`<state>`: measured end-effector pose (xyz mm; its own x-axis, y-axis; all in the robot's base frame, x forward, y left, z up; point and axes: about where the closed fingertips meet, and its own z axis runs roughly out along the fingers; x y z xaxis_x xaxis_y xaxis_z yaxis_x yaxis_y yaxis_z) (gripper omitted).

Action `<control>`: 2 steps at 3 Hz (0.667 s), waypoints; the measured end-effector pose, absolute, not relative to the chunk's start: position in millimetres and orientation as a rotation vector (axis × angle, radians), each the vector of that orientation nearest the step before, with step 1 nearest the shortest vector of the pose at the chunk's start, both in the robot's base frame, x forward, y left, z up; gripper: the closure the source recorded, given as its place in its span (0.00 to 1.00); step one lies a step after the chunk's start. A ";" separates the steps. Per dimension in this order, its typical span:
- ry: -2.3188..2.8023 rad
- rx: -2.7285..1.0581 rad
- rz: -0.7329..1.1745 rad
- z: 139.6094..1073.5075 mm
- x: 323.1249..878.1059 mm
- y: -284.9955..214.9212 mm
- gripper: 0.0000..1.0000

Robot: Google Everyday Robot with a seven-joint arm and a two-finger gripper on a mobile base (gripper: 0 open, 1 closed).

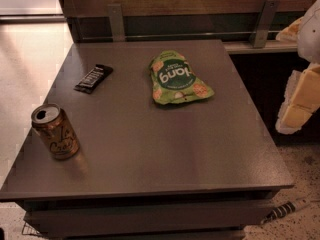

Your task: Knock orange can over

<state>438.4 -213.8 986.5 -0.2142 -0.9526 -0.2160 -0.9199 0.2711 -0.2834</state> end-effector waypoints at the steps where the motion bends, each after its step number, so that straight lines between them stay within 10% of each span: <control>1: 2.204 -1.705 -0.132 986.5 438.4 -213.8 0.00; 2: 2.128 -1.722 -0.070 979.1 445.8 -188.6 0.00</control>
Offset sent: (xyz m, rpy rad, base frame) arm 0.0139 0.0460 -0.0077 0.0947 -0.0281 0.0871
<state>445.8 -188.6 979.1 -0.1603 -0.9483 -0.2738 -0.9282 0.2392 -0.2851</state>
